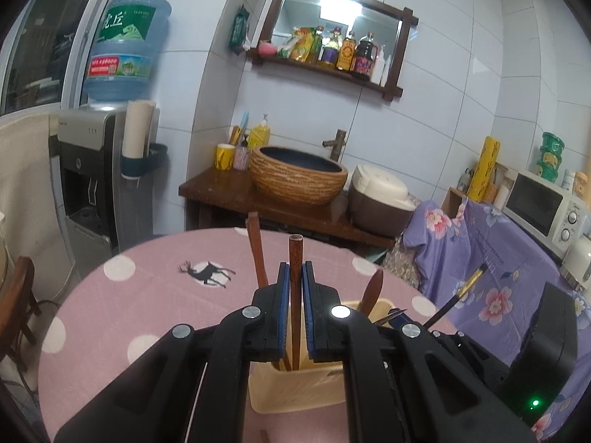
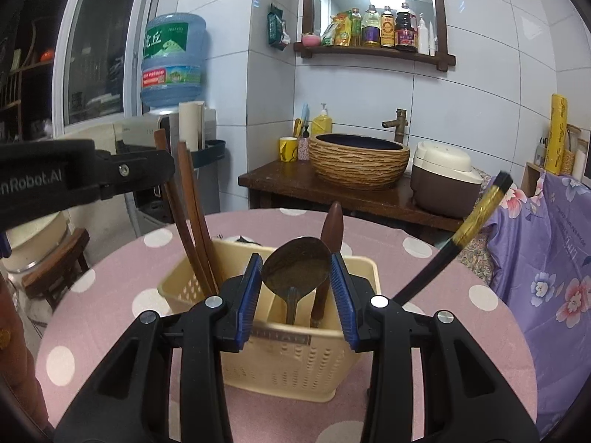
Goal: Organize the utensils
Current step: 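Lower both utensils into the beige holder and open both grippers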
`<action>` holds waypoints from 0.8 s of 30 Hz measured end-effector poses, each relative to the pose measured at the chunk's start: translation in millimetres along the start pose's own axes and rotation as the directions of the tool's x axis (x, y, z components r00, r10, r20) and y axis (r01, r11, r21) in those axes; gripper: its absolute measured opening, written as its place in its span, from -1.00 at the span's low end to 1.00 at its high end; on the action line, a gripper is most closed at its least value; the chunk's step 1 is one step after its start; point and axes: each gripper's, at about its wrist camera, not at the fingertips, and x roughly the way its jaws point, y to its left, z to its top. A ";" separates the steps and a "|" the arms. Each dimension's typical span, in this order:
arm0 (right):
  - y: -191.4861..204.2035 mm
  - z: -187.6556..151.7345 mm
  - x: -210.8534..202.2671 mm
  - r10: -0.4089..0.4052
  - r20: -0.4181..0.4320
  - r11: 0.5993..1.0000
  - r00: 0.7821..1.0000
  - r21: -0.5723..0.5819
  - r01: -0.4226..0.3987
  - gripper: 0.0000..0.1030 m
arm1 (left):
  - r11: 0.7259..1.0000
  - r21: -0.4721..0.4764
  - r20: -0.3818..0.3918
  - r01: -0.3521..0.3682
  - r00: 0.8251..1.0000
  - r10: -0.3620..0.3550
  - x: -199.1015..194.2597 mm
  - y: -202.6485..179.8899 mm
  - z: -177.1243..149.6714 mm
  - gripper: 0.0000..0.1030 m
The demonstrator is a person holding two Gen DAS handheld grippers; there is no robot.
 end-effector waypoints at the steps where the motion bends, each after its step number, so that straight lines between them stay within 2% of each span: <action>1: 0.3 -1.6 -0.5 0.000 0.004 1.000 1.000 -0.007 0.000 -0.25 | 1.000 0.002 -0.004 -0.005 1.000 0.005 0.5 0.3 -2.2 -0.85; 5: 0.1 -6.3 -7.3 0.005 0.023 1.000 1.000 -0.023 -0.005 -0.24 | 1.000 -0.003 -0.015 -0.010 1.000 0.010 0.6 3.5 -7.9 -0.85; 9: 0.3 -7.8 -25.3 -0.003 0.080 0.998 0.997 -0.056 0.008 0.03 | 1.000 -0.014 -0.005 -0.001 1.000 0.001 -11.7 6.4 -9.7 -0.84; 10: -0.5 -8.8 -31.9 -0.005 0.095 0.998 0.995 -0.061 0.010 0.13 | 1.000 -0.007 0.000 -0.002 1.000 0.002 -17.0 6.2 -10.9 -0.73; 11: -1.0 -9.6 -39.0 -0.005 0.105 0.998 0.994 -0.064 0.012 0.16 | 1.000 0.003 0.011 -0.007 1.000 0.007 -25.1 6.5 -12.9 -0.46; 12: -2.6 -11.3 -46.1 -0.001 0.110 0.998 0.994 -0.066 0.009 0.17 | 1.000 0.008 0.023 -0.015 1.000 0.015 -31.6 7.2 -14.9 -0.29; 13: -3.5 -12.2 -50.7 0.004 0.109 0.998 0.994 -0.069 0.004 0.19 | 1.000 0.008 0.036 -0.023 0.999 0.023 -39.4 9.0 -17.9 0.01; 14: -4.6 -14.8 -56.9 0.011 0.103 0.997 0.995 -0.072 -0.004 0.21 | 0.999 0.007 0.047 -0.033 0.998 0.033 -47.8 11.8 -21.8 0.11; 16: -6.2 -20.9 -66.0 0.025 0.072 0.997 0.997 -0.069 -0.020 0.25 | 0.999 0.003 0.047 -0.049 0.998 0.049 -58.8 17.9 -30.4 0.15; 19: -10.6 -35.9 -78.6 0.047 0.014 0.998 0.999 -0.037 -0.047 0.31 | 0.998 -0.014 0.002 -0.067 0.998 0.067 -66.0 29.1 -47.9 0.30; 24: -13.8 -74.9 -94.2 0.071 -0.092 0.997 0.993 0.000 -0.072 0.36 | 0.997 0.018 -0.130 -0.072 0.989 0.074 -60.1 37.2 -91.3 0.32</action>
